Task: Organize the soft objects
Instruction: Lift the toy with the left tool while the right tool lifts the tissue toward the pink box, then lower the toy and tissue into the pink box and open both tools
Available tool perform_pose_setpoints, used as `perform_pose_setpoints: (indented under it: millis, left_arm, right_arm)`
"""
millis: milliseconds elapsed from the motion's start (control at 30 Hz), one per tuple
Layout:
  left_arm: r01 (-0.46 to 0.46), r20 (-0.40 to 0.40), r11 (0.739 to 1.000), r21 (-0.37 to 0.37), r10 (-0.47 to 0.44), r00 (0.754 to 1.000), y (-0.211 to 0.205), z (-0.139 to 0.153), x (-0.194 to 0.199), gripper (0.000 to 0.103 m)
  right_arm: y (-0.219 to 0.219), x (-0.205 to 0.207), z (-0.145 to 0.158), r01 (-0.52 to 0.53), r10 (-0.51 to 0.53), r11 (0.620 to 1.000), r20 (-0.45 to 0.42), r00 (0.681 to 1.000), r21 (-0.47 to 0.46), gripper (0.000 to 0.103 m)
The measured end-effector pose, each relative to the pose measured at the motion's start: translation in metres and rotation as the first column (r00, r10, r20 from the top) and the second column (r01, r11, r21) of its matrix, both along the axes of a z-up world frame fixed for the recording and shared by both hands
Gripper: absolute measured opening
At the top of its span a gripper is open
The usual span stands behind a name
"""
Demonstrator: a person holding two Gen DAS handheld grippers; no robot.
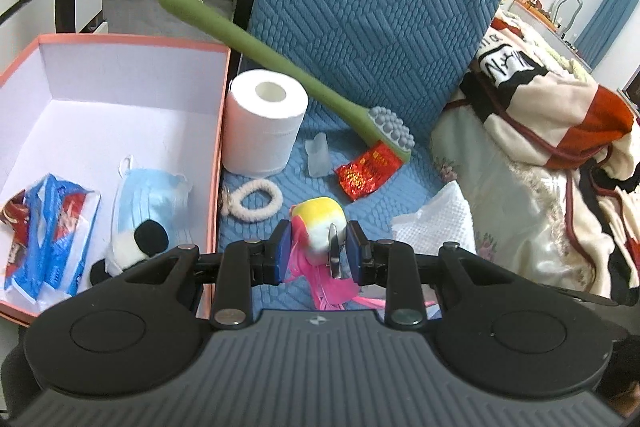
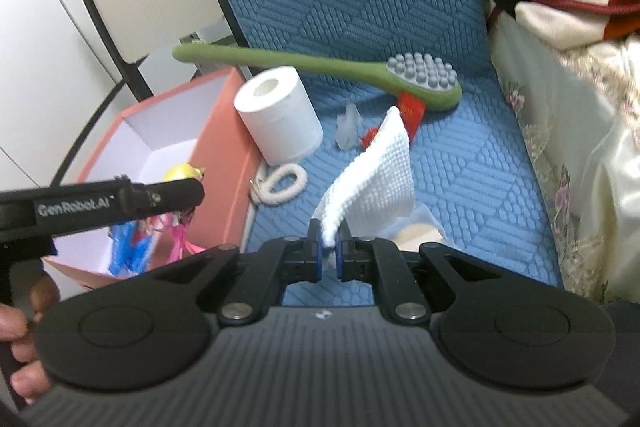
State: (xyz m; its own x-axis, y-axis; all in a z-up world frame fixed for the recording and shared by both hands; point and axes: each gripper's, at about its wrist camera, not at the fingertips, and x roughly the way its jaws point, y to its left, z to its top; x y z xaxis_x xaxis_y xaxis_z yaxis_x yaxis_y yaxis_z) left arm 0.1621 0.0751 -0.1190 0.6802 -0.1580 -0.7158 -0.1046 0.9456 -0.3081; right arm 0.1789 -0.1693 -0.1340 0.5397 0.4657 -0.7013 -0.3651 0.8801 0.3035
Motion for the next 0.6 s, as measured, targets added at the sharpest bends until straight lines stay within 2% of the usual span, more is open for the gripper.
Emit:
perform_pose_setpoints:
  millis: [333,600]
  left_arm:
    - [0.002,0.017,1.000,-0.004,-0.002,1.000,0.016,0.038,0.009,0.034]
    - [-0.020,0.066,1.000,0.005,0.020,0.998,0.037,0.073,0.016,0.034]
  right_arm:
    - [0.024,0.003,0.047,-0.030,0.030,1.000,0.043,0.999,0.007,0.010]
    - [0.049,0.018,0.082,-0.075,0.072,0.997,0.083,0.994,0.030,0.010]
